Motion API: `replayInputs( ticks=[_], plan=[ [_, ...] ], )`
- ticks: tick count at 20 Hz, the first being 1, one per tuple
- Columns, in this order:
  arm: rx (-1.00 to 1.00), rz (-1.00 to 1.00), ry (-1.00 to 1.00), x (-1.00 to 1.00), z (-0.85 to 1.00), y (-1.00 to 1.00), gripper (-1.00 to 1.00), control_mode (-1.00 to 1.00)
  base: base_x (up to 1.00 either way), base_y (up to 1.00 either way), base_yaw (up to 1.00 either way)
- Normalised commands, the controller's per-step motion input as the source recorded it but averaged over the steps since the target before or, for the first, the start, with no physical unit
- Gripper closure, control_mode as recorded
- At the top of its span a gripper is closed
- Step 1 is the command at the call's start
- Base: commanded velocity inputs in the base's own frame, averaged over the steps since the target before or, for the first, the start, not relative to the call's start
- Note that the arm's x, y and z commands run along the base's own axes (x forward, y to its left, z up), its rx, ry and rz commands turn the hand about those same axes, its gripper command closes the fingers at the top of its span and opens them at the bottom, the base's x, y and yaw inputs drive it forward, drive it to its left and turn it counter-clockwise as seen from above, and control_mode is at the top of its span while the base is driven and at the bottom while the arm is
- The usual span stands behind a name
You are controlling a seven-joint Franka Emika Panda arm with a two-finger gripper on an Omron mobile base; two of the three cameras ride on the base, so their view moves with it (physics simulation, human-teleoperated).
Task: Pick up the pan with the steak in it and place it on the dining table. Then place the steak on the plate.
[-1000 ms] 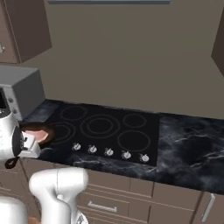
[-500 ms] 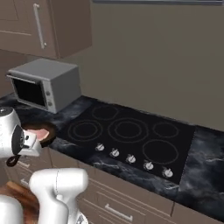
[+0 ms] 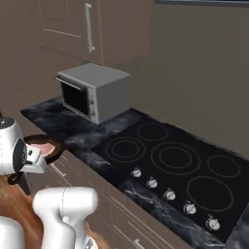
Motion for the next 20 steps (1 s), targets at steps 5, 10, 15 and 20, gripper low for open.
replayInputs(
  ticks=[5,10,15,20],
  plan=[
    [0.0,0.0,0.0,0.0,0.0,0.0,1.0,1.0,-0.2,-0.03,0.48],
    [0.0,0.0,0.0,0.0,0.0,0.0,1.0,1.0,-0.21,-0.03,0.48],
    [0.0,0.0,0.0,0.0,0.0,0.0,1.0,1.0,-0.2,-0.03,0.48],
    [0.0,0.0,0.0,0.0,0.0,0.0,1.0,1.0,-0.24,-0.01,0.46]
  ],
)
